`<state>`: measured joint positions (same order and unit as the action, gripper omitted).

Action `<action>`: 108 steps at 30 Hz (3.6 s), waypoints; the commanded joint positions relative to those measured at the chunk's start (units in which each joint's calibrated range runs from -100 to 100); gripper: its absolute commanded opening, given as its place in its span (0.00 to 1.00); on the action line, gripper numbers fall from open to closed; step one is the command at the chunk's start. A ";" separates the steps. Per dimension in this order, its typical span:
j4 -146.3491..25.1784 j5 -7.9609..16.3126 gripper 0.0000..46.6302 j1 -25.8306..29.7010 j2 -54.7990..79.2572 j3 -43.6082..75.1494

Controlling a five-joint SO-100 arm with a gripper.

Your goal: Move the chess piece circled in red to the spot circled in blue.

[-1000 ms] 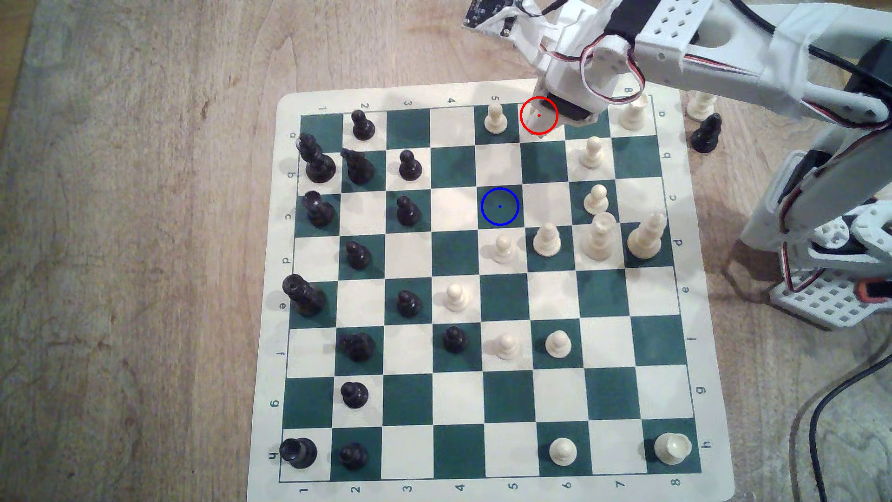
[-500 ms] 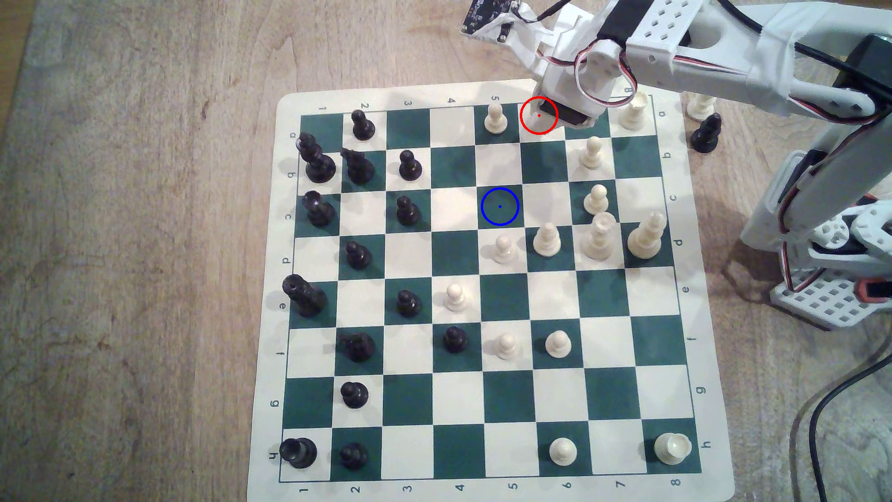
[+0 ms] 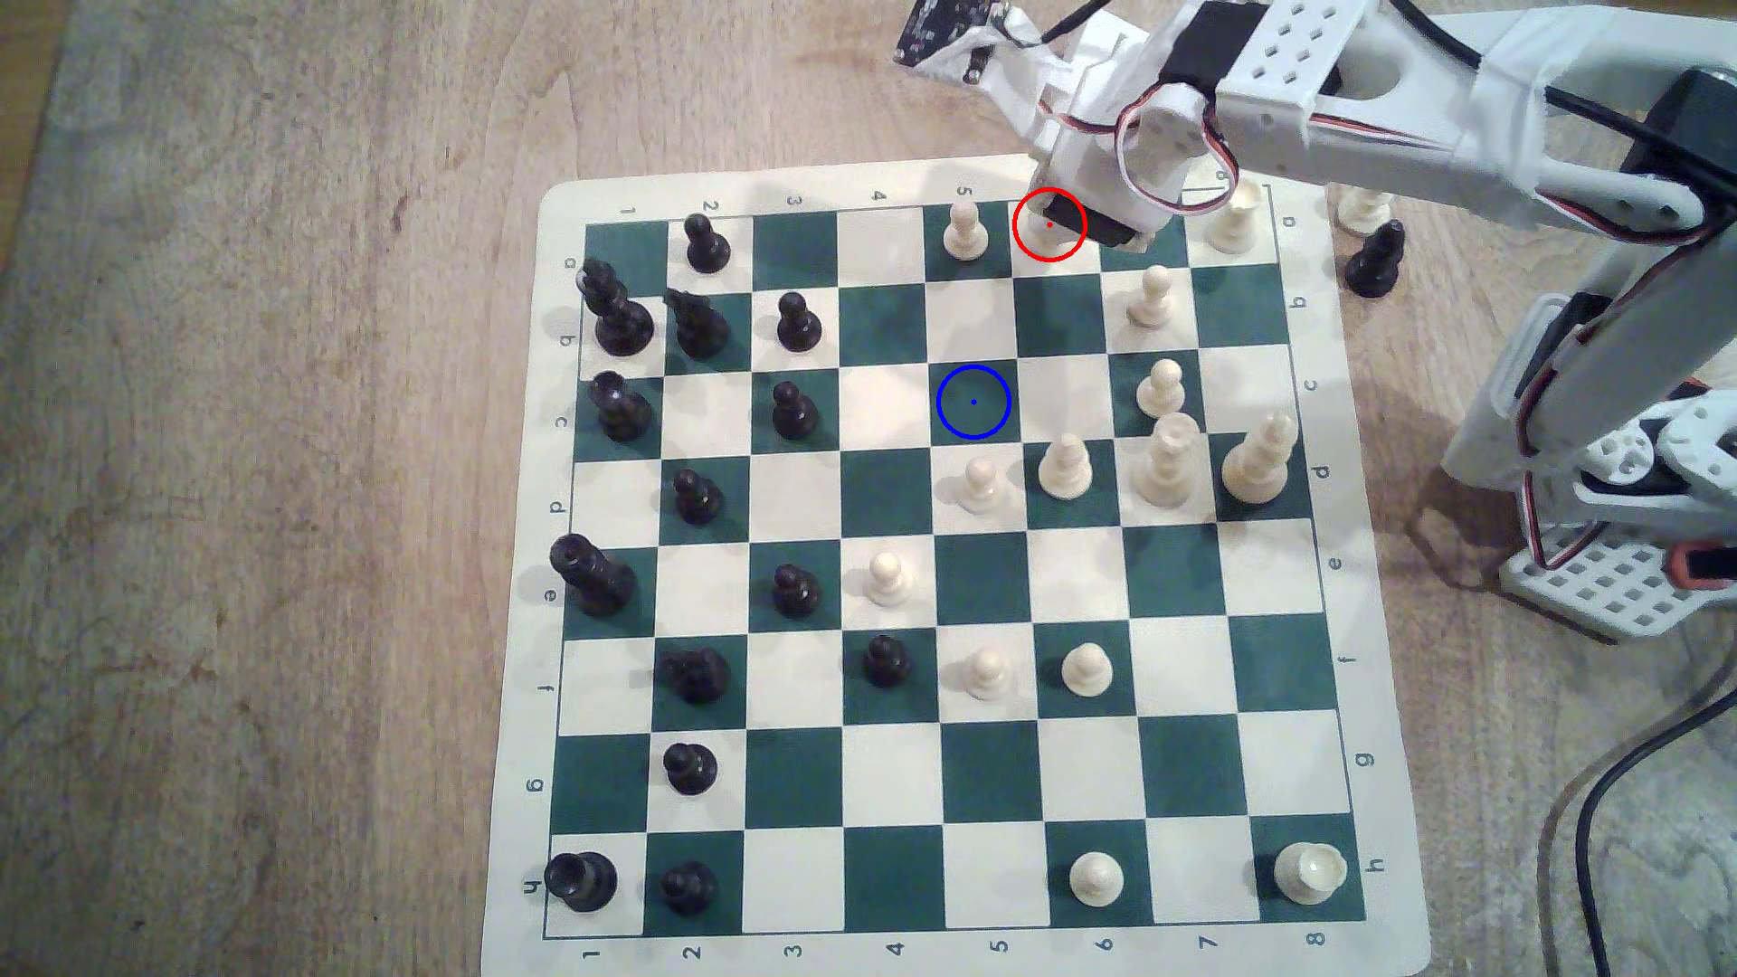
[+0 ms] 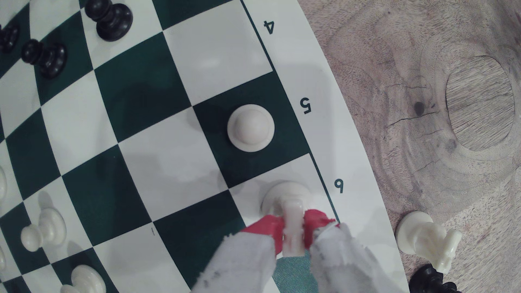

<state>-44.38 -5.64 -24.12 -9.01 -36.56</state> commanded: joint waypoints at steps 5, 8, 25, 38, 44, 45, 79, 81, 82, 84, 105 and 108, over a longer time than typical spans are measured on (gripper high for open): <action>0.89 -0.05 0.01 -0.41 -3.05 3.74; 0.65 0.00 0.01 -0.48 -4.91 3.74; -6.40 0.78 0.01 5.07 -22.15 -0.61; -8.28 8.01 0.01 15.71 -20.11 -0.61; -6.07 10.06 0.01 17.27 -16.71 -0.89; -5.90 10.60 0.01 17.66 -16.21 -0.89; 4.33 10.89 0.01 16.65 -4.24 -1.97; 4.82 10.79 0.01 16.72 -3.81 -1.79; 4.82 10.79 0.01 16.72 -3.73 -1.70; 4.91 10.79 0.01 16.80 -3.47 -1.43; 3.92 10.84 0.01 18.29 -8.23 -1.61; 3.92 10.74 0.01 17.82 -8.48 -1.79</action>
<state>-40.16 5.49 -5.83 -12.36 -41.71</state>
